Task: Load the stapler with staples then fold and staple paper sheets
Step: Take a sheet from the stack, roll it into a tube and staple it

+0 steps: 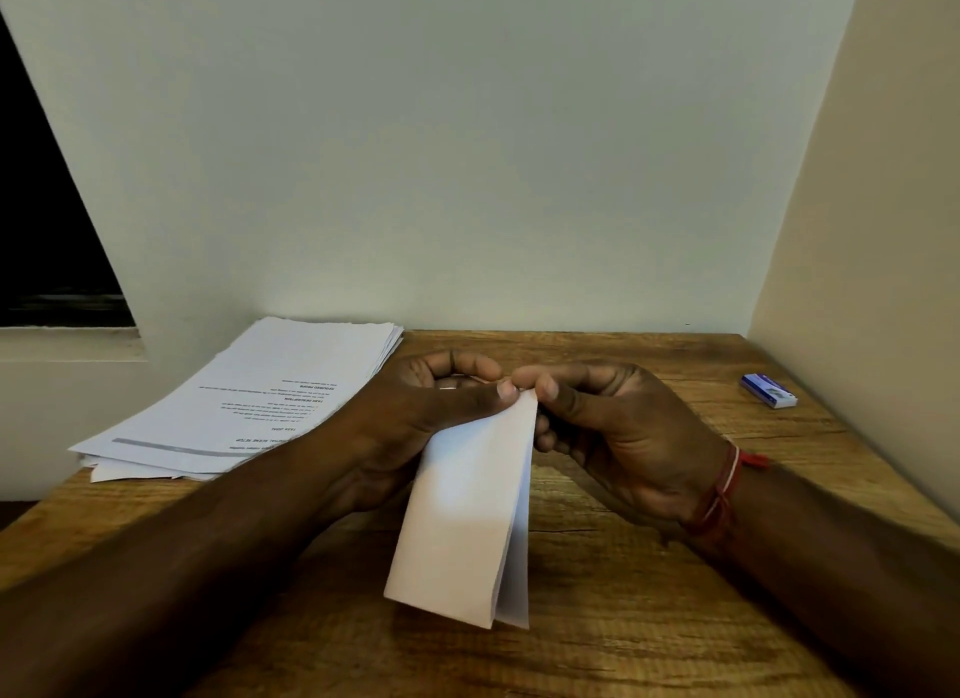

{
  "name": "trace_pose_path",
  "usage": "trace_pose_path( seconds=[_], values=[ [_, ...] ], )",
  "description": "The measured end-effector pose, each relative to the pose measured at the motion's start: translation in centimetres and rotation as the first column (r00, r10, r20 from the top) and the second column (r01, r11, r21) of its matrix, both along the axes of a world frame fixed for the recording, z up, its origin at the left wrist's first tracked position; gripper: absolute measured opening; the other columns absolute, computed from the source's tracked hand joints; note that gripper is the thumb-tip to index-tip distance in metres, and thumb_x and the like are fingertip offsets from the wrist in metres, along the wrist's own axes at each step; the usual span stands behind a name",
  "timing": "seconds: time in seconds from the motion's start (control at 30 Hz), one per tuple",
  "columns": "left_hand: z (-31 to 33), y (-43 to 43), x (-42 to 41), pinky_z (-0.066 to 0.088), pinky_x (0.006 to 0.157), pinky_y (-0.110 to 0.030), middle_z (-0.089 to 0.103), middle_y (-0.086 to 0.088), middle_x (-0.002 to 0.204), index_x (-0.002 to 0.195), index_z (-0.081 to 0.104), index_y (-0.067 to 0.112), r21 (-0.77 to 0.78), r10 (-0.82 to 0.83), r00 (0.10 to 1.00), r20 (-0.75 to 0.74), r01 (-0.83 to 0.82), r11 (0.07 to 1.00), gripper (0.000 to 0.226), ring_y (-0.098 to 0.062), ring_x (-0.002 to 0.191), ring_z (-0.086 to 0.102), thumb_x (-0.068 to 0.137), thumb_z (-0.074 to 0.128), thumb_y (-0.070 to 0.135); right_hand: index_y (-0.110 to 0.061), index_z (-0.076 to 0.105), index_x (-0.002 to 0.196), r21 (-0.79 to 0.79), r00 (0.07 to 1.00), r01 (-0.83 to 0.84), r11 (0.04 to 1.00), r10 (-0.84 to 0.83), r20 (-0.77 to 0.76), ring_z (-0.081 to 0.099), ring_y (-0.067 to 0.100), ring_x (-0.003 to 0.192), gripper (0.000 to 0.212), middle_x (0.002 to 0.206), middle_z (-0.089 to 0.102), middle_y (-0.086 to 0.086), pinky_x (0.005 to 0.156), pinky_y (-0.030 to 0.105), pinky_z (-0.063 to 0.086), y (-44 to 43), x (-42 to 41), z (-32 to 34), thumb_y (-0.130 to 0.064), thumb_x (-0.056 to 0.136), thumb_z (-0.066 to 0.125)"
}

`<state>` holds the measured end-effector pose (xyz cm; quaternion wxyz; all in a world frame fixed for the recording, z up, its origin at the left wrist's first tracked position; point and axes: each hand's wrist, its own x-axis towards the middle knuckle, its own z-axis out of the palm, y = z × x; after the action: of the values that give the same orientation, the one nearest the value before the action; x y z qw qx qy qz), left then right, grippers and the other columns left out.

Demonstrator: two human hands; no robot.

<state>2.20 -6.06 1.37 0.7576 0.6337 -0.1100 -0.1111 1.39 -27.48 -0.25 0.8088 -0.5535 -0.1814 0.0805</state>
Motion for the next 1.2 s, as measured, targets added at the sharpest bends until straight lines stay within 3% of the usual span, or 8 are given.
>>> trace_pose_path(
  seconds=[0.13, 0.27, 0.47, 0.57, 0.7, 0.83, 1.07, 1.2],
  values=[
    [0.5, 0.3, -0.4, 0.067, 0.077, -0.033, 0.083, -0.029, 0.109, 0.106, 0.080, -0.001, 0.011, -0.074, 0.997, -0.016, 0.074, 0.997, 0.011, -0.032, 0.093, 0.084, 0.097, 0.077, 0.005, -0.003, 0.085, 0.104, 0.044, 1.000, 0.009, 0.999, -0.009, -0.003, 0.068, 0.022, 0.076, 0.024, 0.090, 0.076, 0.017, 0.065, 0.030, 0.058, 0.1, 0.2, -0.1, -0.010, 0.081, 0.080],
    [0.8, 0.4, -0.7, 0.067, 0.075, -0.034, 0.082, -0.029, 0.115, 0.109, 0.081, -0.001, 0.016, -0.067, 0.997, -0.040, 0.068, 0.998, 0.016, -0.033, 0.094, 0.084, 0.099, 0.077, 0.010, -0.002, 0.085, 0.097, 0.056, 1.000, 0.008, 0.998, -0.008, -0.003, 0.070, 0.021, 0.070, 0.025, 0.083, 0.075, 0.018, 0.064, 0.029, 0.060, 0.1, -0.1, 0.0, -0.013, 0.074, 0.082],
    [1.4, -0.2, -1.7, 0.065, 0.063, -0.029, 0.085, -0.021, 0.097, 0.090, 0.083, 0.005, -0.036, -0.085, 0.995, -0.049, 0.083, 0.996, 0.011, -0.027, 0.076, 0.084, 0.093, 0.074, 0.011, -0.002, 0.086, 0.098, 0.027, 0.999, 0.005, 1.000, -0.007, 0.053, 0.069, 0.020, 0.073, 0.025, 0.083, 0.077, 0.016, 0.066, 0.029, 0.060, 0.1, 0.0, -0.2, -0.015, 0.078, 0.081],
    [1.5, -0.1, -1.8, 0.063, 0.062, -0.026, 0.084, -0.019, 0.092, 0.085, 0.088, 0.012, -0.017, -0.088, 0.995, -0.042, 0.087, 0.996, 0.015, -0.022, 0.074, 0.083, 0.092, 0.075, 0.017, 0.006, 0.081, 0.105, 0.000, 0.994, 0.028, 1.000, -0.028, 0.110, 0.068, 0.021, 0.075, 0.033, 0.085, 0.078, 0.014, 0.067, 0.030, 0.059, 0.1, 0.0, -0.3, -0.015, 0.080, 0.081],
    [1.2, 0.1, -1.4, 0.063, 0.064, -0.027, 0.084, -0.020, 0.095, 0.095, 0.088, 0.011, -0.010, -0.066, 0.997, -0.047, 0.065, 0.998, 0.016, -0.022, 0.078, 0.082, 0.089, 0.079, 0.022, 0.012, 0.075, 0.111, -0.011, 0.981, 0.096, 0.995, -0.093, 0.168, 0.069, 0.022, 0.076, 0.041, 0.089, 0.081, 0.012, 0.071, 0.033, 0.060, 0.5, -0.2, -0.4, -0.016, 0.081, 0.081],
    [1.2, 0.1, -1.3, 0.063, 0.066, -0.027, 0.083, -0.019, 0.092, 0.097, 0.089, 0.010, -0.005, -0.067, 0.998, -0.019, 0.066, 0.998, 0.018, -0.022, 0.081, 0.082, 0.089, 0.078, 0.022, 0.007, 0.079, 0.103, -0.027, 0.970, 0.136, 0.990, -0.127, 0.207, 0.069, 0.022, 0.075, 0.031, 0.091, 0.081, 0.013, 0.079, 0.044, 0.058, 0.7, -0.3, -0.4, -0.015, 0.082, 0.082],
    [1.8, 0.2, -1.7, 0.062, 0.064, -0.022, 0.084, -0.014, 0.086, 0.084, 0.091, 0.016, 0.009, -0.053, 0.998, 0.026, 0.052, 0.999, 0.017, -0.017, 0.074, 0.082, 0.089, 0.075, 0.020, 0.005, 0.081, 0.103, -0.027, 0.965, 0.128, 0.991, -0.118, 0.232, 0.069, 0.024, 0.078, 0.027, 0.104, 0.081, 0.023, 0.075, 0.040, 0.058, 0.6, -0.3, -0.3, -0.014, 0.084, 0.081],
    [1.5, 0.4, -1.4, 0.062, 0.063, -0.024, 0.085, -0.017, 0.092, 0.099, 0.087, 0.005, 0.020, -0.008, 1.000, 0.014, 0.008, 1.000, 0.019, -0.018, 0.076, 0.082, 0.089, 0.080, 0.020, 0.010, 0.077, 0.110, -0.039, 0.966, 0.133, 0.990, -0.120, 0.229, 0.070, 0.023, 0.079, 0.034, 0.098, 0.081, 0.019, 0.079, 0.044, 0.057, 0.4, -0.3, -0.2, -0.013, 0.085, 0.080]
  ],
)
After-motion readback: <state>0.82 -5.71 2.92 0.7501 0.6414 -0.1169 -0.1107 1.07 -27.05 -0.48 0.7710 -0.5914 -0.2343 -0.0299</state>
